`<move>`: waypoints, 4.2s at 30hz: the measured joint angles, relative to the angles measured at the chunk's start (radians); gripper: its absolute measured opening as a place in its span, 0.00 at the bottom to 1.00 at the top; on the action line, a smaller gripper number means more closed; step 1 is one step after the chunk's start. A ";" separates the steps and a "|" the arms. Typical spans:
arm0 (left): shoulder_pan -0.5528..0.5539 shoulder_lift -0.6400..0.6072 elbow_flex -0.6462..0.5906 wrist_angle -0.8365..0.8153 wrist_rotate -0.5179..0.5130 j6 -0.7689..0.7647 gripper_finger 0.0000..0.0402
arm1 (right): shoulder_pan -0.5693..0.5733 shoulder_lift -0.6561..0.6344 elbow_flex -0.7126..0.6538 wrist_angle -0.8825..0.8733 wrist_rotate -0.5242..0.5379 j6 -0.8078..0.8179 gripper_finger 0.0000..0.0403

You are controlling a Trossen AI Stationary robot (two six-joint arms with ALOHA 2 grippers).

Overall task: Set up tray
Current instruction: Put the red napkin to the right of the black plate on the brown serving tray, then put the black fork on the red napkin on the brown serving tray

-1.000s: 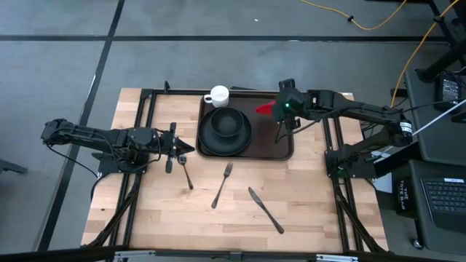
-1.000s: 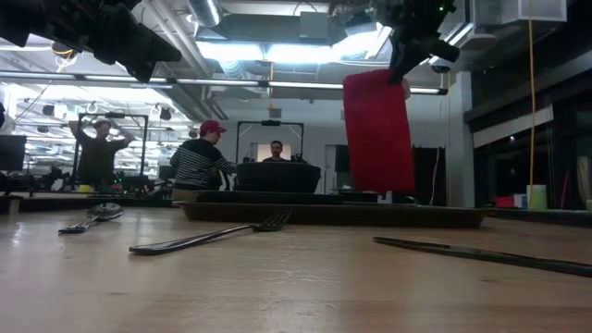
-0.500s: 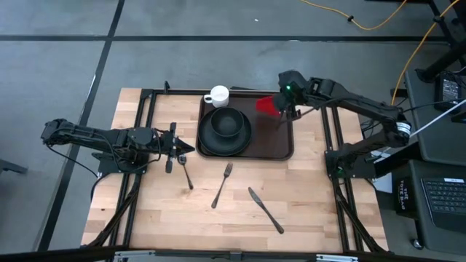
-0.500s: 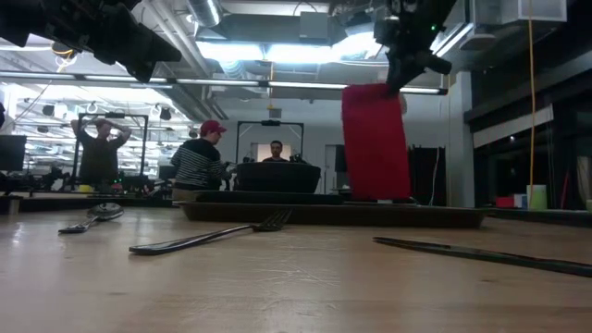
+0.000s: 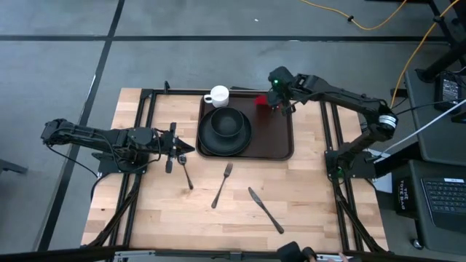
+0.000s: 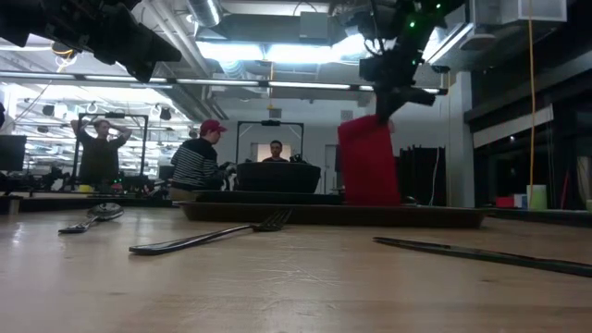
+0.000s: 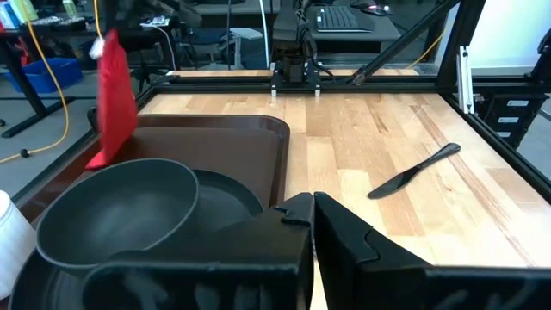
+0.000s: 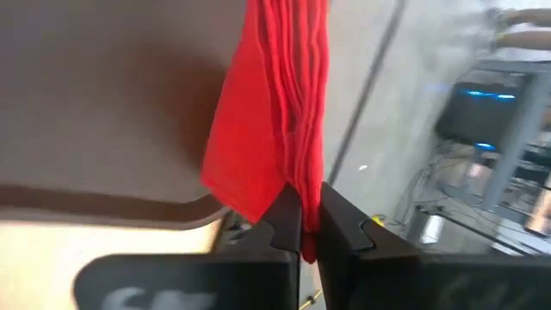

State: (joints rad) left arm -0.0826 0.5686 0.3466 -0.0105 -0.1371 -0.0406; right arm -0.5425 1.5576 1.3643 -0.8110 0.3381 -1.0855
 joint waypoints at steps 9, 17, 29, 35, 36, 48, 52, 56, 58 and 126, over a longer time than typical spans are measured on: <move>0.000 0.000 0.000 0.000 0.000 0.000 0.01 | 0.003 0.068 0.000 -0.032 -0.001 0.006 0.04; 0.000 0.000 0.000 0.000 0.000 0.000 0.01 | 0.020 0.084 0.000 -0.072 -0.025 0.038 0.04; 0.000 0.000 0.000 0.000 0.000 0.000 0.01 | 0.069 0.084 -0.069 -0.088 -0.052 0.165 0.04; 0.000 0.000 0.000 0.000 0.000 0.000 0.01 | 0.100 0.084 -0.208 0.032 -0.052 0.165 0.04; 0.000 0.000 0.000 0.000 0.000 0.000 0.01 | 0.104 0.084 -0.226 0.052 -0.052 0.165 0.04; 0.000 0.000 0.000 0.000 0.000 -0.001 0.01 | 0.146 0.084 -0.303 0.067 -0.053 0.225 0.04; 0.000 0.000 0.000 0.000 0.000 -0.003 0.01 | 0.146 0.084 -0.303 0.061 -0.105 0.229 0.04; -0.001 0.000 0.000 0.000 0.000 -0.030 0.01 | 0.146 0.084 -0.303 0.059 -0.131 0.241 0.08; -0.001 0.000 0.000 0.000 0.000 -0.041 0.01 | 0.146 0.084 -0.303 0.055 -0.133 0.245 0.10; -0.001 0.000 0.000 0.000 0.000 -0.047 0.01 | 0.150 0.083 -0.066 -0.241 -0.350 0.770 0.27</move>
State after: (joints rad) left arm -0.0834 0.5686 0.3468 -0.0109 -0.1368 -0.0875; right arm -0.3922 1.6402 1.2984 -1.0516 -0.0124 -0.3150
